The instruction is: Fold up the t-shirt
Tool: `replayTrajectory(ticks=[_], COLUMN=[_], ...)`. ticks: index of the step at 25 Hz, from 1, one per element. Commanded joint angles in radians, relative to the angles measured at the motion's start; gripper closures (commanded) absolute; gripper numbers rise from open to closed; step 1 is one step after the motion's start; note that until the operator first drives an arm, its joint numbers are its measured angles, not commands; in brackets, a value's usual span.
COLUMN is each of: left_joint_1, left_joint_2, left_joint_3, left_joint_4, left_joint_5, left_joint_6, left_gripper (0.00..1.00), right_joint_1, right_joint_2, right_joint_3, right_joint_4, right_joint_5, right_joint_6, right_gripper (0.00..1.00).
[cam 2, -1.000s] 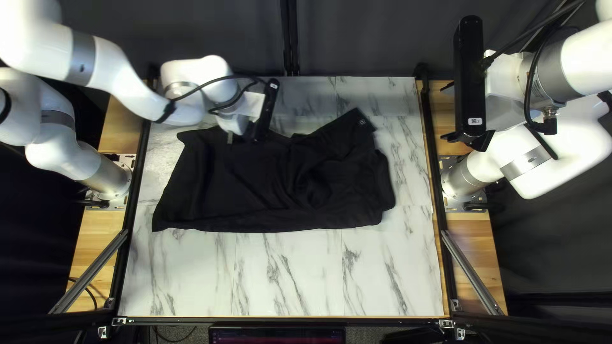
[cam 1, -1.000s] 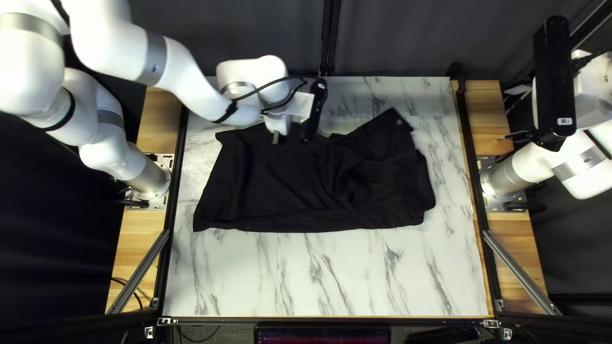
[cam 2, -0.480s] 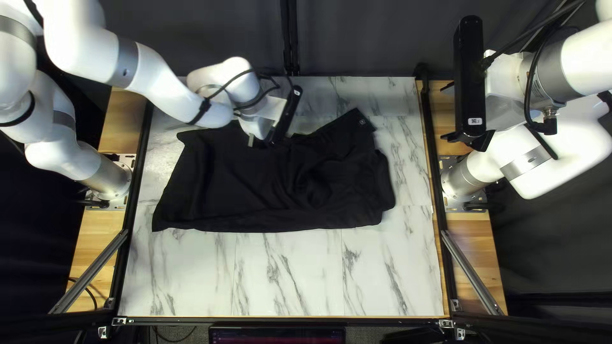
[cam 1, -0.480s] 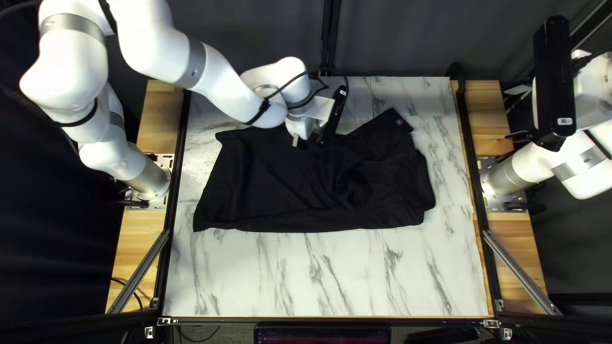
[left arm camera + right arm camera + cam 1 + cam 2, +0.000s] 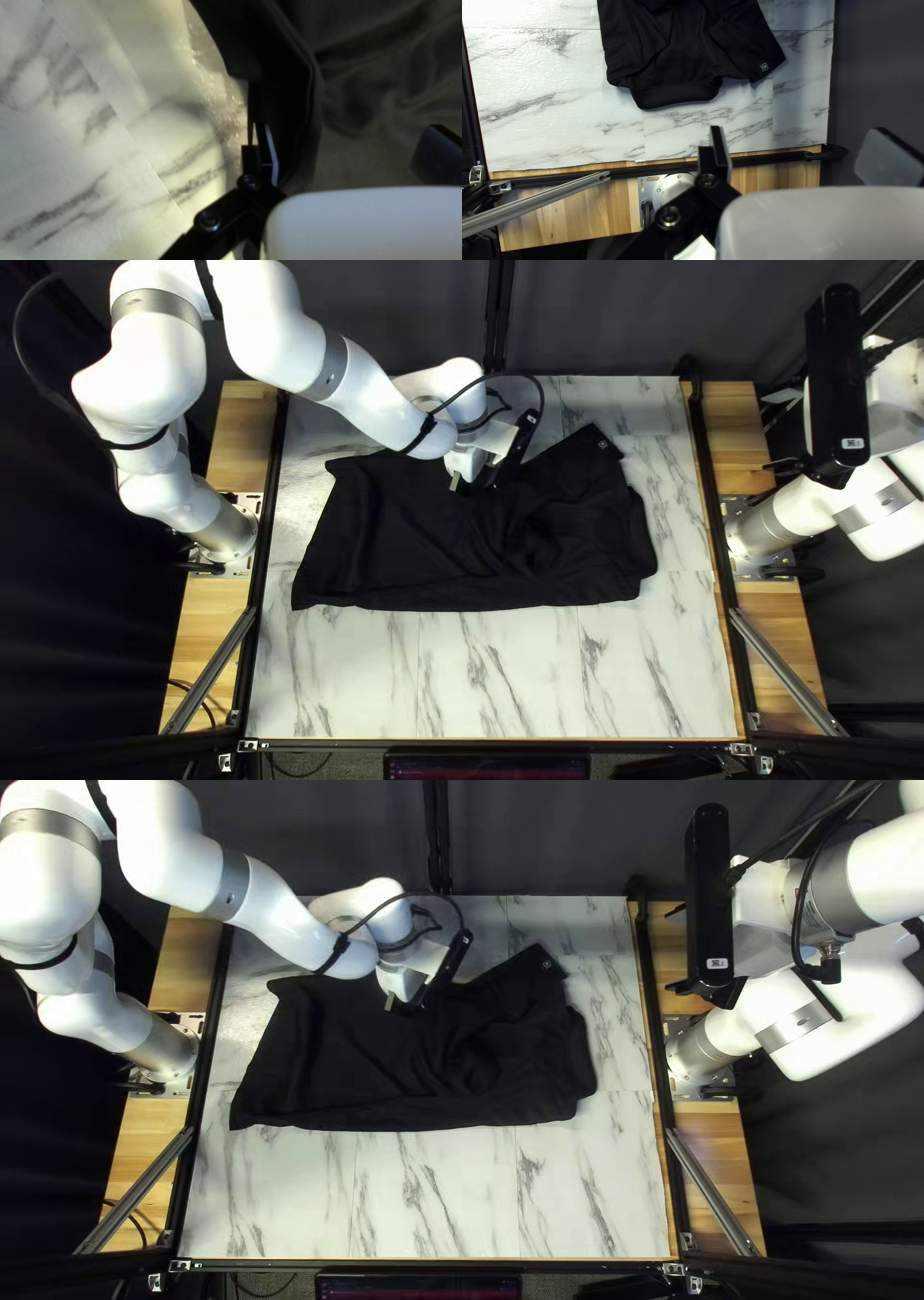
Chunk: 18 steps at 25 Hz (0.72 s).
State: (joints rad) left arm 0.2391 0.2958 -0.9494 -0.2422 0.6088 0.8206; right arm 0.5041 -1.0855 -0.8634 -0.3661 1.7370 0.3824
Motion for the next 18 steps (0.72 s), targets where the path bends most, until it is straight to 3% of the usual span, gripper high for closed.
replayTrajectory(ticks=[1,5,11,12,15,18], left_joint_1=[-0.048,-0.091,-0.142,-0.16,-0.221,-0.308], left_joint_2=[-0.033,-0.08,-0.074,-0.068,-0.058,-0.005], left_joint_3=[0.028,0.03,-0.007,-0.015,-0.028,-0.07], left_joint_4=[0.001,0.039,0.081,0.097,0.156,0.214], left_joint_5=[-0.01,0.007,0.046,0.055,0.074,0.088], left_joint_6=[-0.041,-0.09,-0.136,-0.164,-0.284,-0.45], left_gripper=[0.94,0.98,0.95,0.85,0.8,0.65], right_joint_1=[0.0,0.0,0.0,0.0,0.0,0.0], right_joint_2=[0.0,0.0,0.0,0.0,0.0,0.0], right_joint_3=[0.0,0.0,0.0,0.0,0.0,0.0], right_joint_4=[0.0,0.0,0.0,0.0,0.0,0.0], right_joint_5=[0.0,0.0,0.0,0.0,0.0,0.0], right_joint_6=[0.0,0.0,0.0,0.0,0.0,0.0], right_gripper=[0.0,0.0,0.0,0.0,0.0,0.0])
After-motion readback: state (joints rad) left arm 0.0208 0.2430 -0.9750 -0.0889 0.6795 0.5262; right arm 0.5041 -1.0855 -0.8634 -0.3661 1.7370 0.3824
